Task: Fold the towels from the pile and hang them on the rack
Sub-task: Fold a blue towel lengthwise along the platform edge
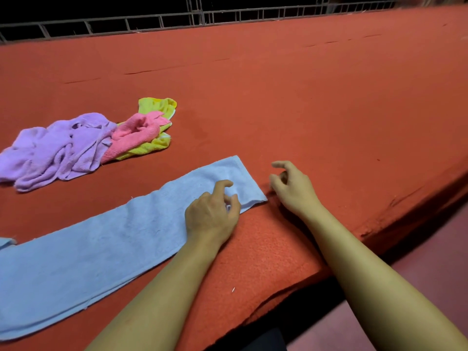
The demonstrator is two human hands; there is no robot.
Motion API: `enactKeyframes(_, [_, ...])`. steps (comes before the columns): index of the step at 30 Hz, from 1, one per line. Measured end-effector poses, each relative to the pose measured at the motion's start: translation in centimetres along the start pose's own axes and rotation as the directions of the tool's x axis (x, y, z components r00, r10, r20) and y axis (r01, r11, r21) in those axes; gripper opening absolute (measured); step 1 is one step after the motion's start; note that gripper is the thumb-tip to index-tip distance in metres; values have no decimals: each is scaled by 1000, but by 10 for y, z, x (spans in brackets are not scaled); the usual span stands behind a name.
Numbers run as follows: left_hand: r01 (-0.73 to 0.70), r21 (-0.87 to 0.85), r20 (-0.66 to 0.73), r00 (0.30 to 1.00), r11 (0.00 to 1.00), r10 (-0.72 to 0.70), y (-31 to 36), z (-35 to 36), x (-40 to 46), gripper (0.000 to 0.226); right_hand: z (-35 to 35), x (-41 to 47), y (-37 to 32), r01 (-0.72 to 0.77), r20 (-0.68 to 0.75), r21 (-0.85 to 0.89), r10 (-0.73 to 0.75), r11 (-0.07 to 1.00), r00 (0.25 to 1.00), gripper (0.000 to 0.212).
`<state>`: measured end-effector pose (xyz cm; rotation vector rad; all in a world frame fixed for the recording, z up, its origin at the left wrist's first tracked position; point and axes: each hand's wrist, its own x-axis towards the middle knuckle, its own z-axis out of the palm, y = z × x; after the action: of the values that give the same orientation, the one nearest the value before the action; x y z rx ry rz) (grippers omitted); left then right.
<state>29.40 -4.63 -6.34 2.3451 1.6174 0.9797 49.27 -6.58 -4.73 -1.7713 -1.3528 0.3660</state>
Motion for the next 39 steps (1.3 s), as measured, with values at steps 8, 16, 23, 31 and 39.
enactKeyframes(8, [279, -116, 161, 952, 953, -259, -3, -3, 40, 26, 24, -13, -20, -18, 161, -308, 71, 951, 984, 66])
enactKeyframes(16, [236, -219, 162, 966, 947, -203, -5, 3, 69, 25, 34, -9, -28, -28, 106, -259, 57, 965, 993, 71])
enactKeyframes(23, [55, -42, 349, 937, 998, -37, -14, 20, 115, 42, 2, 1, -12, -113, 190, -216, 155, 970, 970, 91])
enactKeyframes(31, [27, -180, 590, 803, 983, 86, 16, 40, 145, 40, -38, 2, -5, -167, 299, -247, 239, 955, 924, 90])
enactKeyframes(39, [96, -310, 628, 767, 946, 128, 15, 43, 156, 32, -42, -13, -7, -409, 417, 192, 303, 892, 857, 69])
